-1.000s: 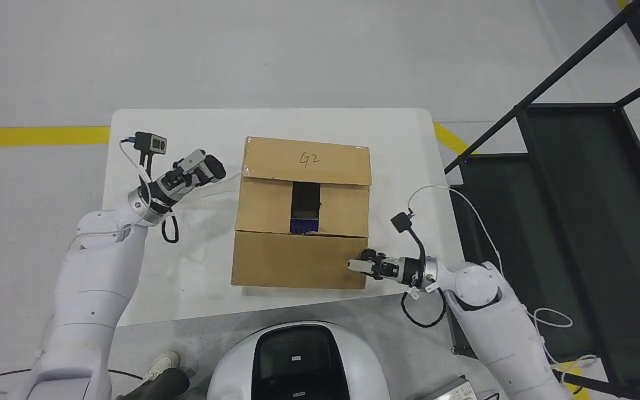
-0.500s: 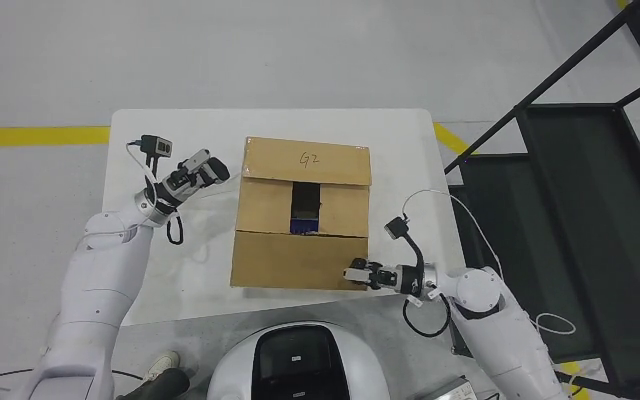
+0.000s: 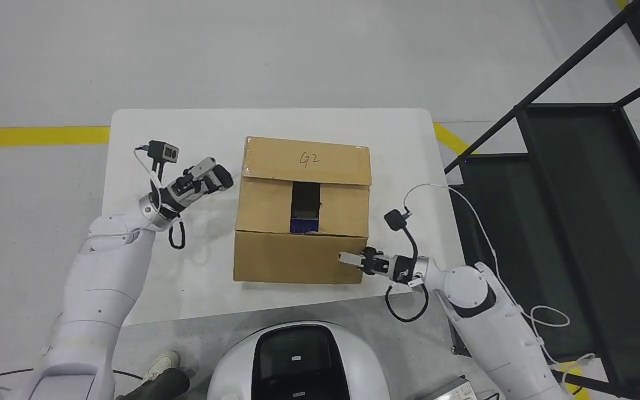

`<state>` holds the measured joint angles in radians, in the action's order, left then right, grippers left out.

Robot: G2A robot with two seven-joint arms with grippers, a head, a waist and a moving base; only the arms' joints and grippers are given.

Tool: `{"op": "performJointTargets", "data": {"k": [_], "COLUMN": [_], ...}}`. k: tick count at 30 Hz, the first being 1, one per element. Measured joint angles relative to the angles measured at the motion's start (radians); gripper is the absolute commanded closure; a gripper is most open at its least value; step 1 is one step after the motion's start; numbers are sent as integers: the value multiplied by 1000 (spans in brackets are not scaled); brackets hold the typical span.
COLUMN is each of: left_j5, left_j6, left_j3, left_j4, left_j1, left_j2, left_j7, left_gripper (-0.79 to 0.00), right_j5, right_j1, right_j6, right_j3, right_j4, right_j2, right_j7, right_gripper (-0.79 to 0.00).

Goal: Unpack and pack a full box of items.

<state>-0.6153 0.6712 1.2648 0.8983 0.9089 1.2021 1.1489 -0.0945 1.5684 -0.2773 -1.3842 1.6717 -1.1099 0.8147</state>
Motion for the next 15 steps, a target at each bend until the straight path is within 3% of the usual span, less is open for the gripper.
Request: {"op": "performJointTargets", "data": {"k": [8,15], "left_j5": [-33,-18], "left_j6": [-45,-84], "left_j3": [20,21], "left_j4": [59,31], "left_j1": [55,39], "left_j2": [-16,-26], "left_j7": [45,85], "left_gripper": [-785,-785], "right_j5": [-1,28], "right_j1": [-36,-20], "right_j6": [27,34], "right_j3": [17,-17], "right_j4": [-32,-22], "right_j2": [-2,5], "right_j7": [-52,-69], "right_gripper": [-785,-785]}}
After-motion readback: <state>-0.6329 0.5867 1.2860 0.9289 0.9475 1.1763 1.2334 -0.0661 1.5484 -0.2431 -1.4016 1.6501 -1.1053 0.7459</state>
